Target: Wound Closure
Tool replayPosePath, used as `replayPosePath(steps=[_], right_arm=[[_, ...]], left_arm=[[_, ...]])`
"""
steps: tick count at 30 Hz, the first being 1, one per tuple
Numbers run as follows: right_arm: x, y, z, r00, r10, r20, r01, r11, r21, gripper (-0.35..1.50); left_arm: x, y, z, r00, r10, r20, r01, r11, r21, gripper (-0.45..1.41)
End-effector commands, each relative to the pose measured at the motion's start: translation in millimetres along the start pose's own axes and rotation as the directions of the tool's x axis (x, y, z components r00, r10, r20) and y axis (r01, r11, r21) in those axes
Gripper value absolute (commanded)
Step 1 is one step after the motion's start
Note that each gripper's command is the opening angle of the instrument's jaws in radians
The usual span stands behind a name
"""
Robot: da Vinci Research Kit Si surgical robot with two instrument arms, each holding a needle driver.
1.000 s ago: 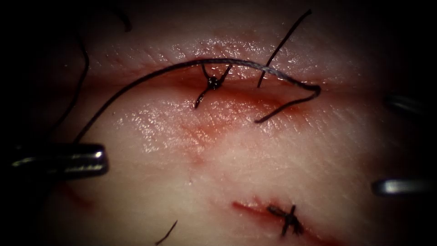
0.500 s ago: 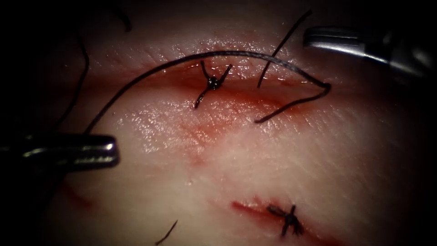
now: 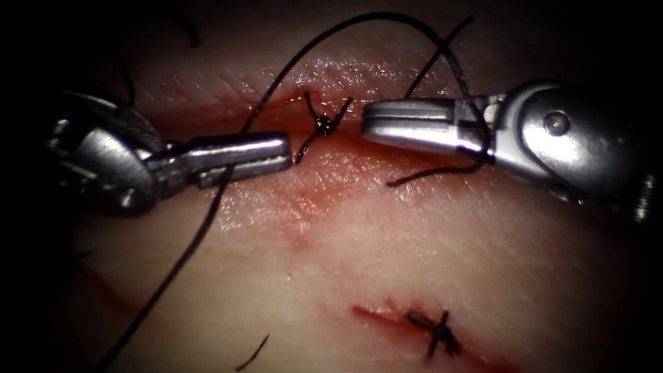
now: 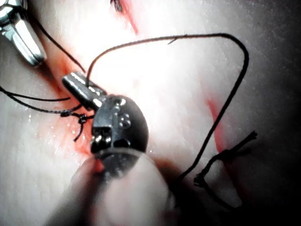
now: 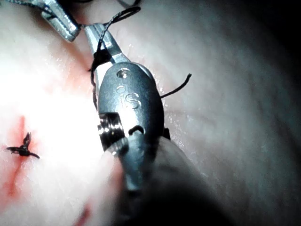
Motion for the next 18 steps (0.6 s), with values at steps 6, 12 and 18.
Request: replayPosePath(steps=[6,12,18], right_arm=[[1.2,0.2,2.4,1.000,0.003,-0.022,-0.005,0.999,-0.050,-0.35],[1.2,0.3,2.9,1.000,0.007,-0.013,-0.008,0.993,-0.118,-0.35],[-0.1,0.2,5.0,0.999,0.010,0.032,-0.005,0.986,-0.164,0.57]], left_arm=[[0.3,2.0,3.9,1.000,0.014,-0.007,-0.014,0.999,-0.046,-0.45],[1.6,1.7,4.2,1.000,0.005,-0.021,-0.006,0.998,-0.057,-0.45],[3.2,0.7,4.2,0.997,0.052,-0.066,-0.056,0.996,-0.064,-0.45]])
